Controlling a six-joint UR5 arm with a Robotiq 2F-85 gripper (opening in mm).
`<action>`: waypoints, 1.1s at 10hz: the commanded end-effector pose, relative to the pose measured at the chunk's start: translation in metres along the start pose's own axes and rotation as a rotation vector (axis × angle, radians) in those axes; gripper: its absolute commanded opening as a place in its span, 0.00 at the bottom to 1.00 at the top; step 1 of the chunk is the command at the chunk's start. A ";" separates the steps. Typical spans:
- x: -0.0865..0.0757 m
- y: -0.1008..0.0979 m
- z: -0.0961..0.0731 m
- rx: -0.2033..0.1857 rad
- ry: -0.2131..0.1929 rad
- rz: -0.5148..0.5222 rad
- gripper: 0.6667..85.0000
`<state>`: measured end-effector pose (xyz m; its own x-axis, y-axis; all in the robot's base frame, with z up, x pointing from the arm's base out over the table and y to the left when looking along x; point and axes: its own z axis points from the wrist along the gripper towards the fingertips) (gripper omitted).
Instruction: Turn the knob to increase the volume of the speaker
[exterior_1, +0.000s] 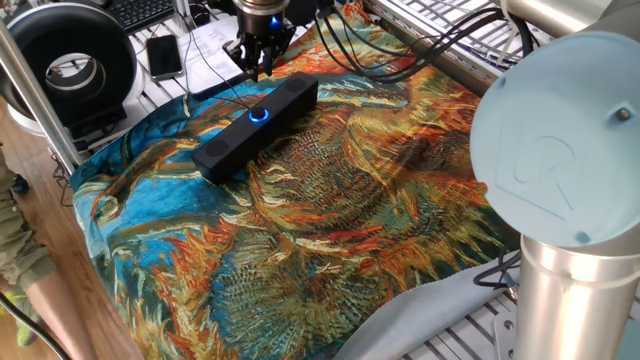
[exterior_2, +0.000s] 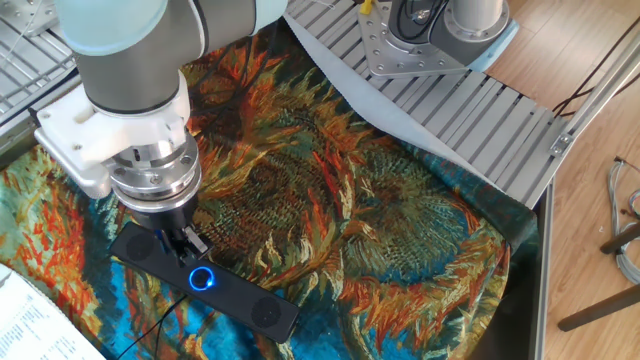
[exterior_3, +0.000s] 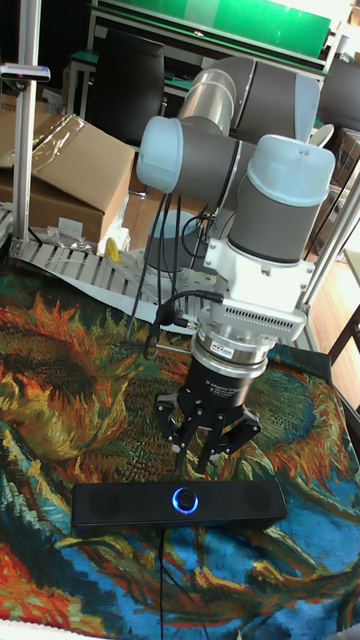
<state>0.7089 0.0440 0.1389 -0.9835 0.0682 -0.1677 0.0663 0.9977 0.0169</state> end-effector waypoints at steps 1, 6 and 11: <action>0.002 -0.002 0.001 0.008 0.009 -0.003 0.39; 0.006 0.001 0.001 -0.005 0.022 -0.025 0.41; 0.005 0.007 0.008 -0.011 0.027 -0.029 0.40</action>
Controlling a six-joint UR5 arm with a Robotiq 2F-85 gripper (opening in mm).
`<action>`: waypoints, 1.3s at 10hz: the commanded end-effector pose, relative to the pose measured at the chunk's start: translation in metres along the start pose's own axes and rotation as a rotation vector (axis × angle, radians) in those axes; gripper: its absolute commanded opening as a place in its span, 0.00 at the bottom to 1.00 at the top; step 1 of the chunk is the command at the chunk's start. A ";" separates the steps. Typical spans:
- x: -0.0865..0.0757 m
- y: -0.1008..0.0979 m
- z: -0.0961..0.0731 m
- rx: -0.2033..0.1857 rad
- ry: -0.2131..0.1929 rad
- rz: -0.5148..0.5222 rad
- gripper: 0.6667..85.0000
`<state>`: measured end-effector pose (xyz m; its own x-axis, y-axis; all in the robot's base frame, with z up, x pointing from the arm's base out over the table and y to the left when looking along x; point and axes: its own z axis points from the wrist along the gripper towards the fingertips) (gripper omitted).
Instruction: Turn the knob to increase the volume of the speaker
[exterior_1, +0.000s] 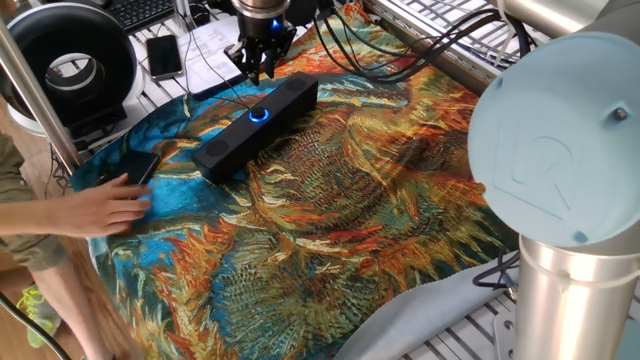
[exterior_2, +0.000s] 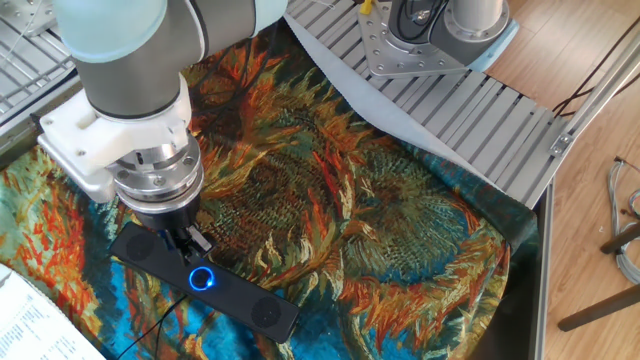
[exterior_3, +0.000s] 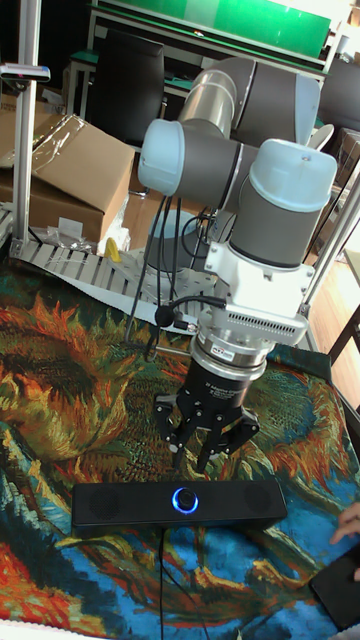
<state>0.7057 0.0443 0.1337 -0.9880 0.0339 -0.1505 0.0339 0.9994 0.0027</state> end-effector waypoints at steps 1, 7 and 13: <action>0.006 0.014 0.009 -0.029 0.037 0.014 0.40; 0.004 0.017 0.023 -0.024 0.043 -0.011 0.50; 0.007 0.014 0.038 -0.019 0.063 -0.043 0.50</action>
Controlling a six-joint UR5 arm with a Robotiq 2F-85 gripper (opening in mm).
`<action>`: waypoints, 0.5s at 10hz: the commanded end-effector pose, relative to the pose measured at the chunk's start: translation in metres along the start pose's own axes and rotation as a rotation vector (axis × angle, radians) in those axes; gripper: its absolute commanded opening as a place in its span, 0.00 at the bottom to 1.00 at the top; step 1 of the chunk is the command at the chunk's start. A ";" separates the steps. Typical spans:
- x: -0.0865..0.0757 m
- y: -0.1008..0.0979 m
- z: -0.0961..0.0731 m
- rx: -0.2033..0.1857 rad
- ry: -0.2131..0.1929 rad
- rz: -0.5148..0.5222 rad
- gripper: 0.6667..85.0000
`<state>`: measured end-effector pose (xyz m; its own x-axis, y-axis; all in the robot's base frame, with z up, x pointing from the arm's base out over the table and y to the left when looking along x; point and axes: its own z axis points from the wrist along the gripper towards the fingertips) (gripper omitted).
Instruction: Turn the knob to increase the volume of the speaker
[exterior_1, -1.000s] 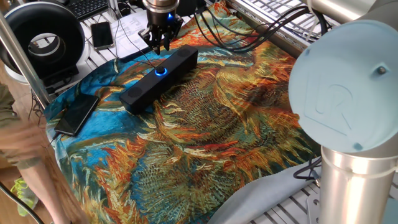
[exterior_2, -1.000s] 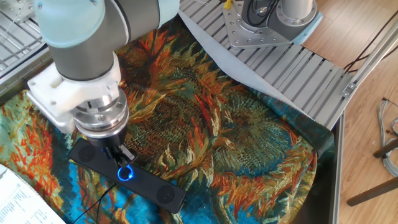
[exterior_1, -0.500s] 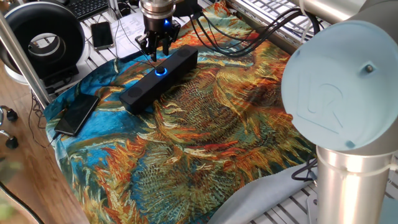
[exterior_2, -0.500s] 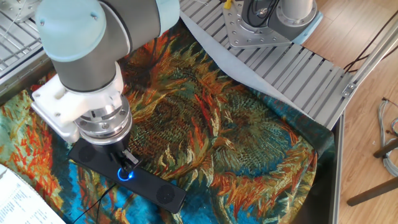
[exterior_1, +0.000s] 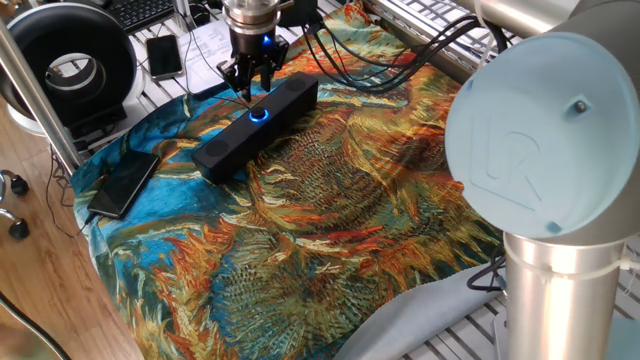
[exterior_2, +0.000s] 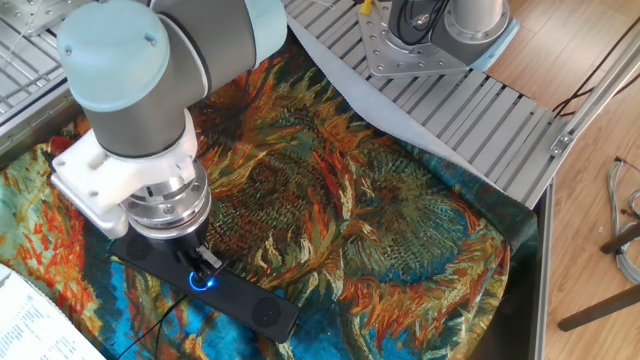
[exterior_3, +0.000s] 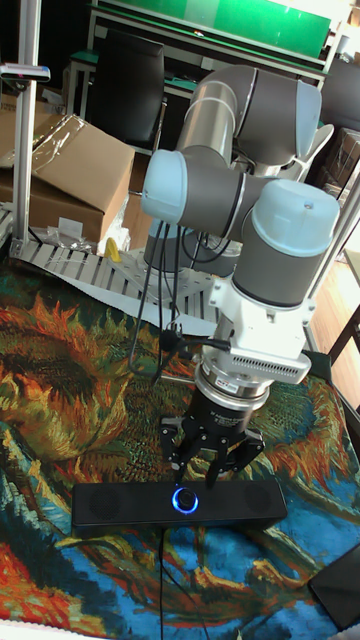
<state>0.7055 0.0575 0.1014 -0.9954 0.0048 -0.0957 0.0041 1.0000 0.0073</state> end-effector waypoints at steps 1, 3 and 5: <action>0.002 0.001 0.009 -0.006 0.009 -0.023 0.50; 0.003 0.003 0.012 -0.006 0.012 -0.028 0.50; 0.005 0.003 0.017 -0.002 0.007 -0.028 0.50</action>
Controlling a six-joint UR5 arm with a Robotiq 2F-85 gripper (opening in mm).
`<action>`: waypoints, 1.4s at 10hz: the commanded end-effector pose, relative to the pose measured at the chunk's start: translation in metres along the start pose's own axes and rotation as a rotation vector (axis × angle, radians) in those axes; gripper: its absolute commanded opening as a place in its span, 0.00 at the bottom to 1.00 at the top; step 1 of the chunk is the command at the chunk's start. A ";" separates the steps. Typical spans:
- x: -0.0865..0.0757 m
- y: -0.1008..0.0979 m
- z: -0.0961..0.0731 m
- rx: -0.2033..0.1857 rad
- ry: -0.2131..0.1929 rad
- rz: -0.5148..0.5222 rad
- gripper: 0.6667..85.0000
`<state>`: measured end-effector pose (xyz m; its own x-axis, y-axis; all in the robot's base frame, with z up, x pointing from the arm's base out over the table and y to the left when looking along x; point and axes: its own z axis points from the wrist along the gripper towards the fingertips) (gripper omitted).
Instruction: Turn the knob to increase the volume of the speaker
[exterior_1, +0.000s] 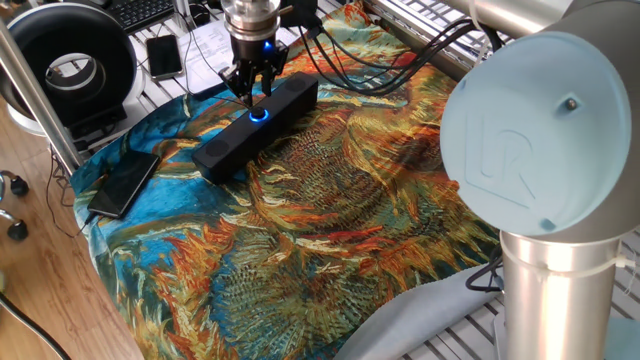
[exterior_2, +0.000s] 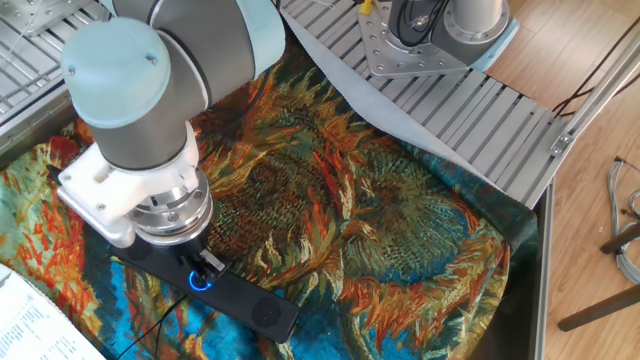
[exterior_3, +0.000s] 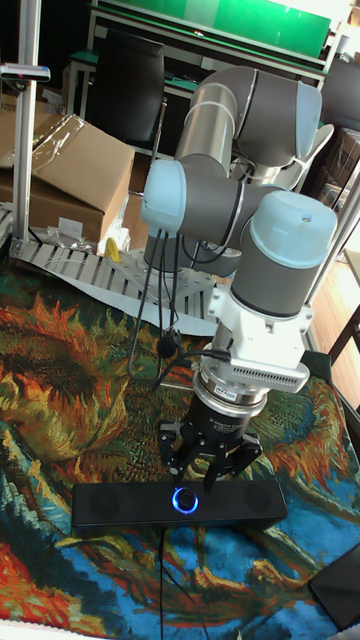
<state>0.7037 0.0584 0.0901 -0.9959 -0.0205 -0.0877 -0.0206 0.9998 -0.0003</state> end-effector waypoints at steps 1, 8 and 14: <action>0.001 0.002 0.007 -0.010 -0.002 -0.006 0.50; 0.001 -0.002 0.016 -0.016 -0.010 -0.013 0.49; -0.003 0.005 0.026 -0.022 -0.021 -0.008 0.49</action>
<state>0.7066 0.0606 0.0679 -0.9941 -0.0357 -0.1028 -0.0368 0.9993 0.0090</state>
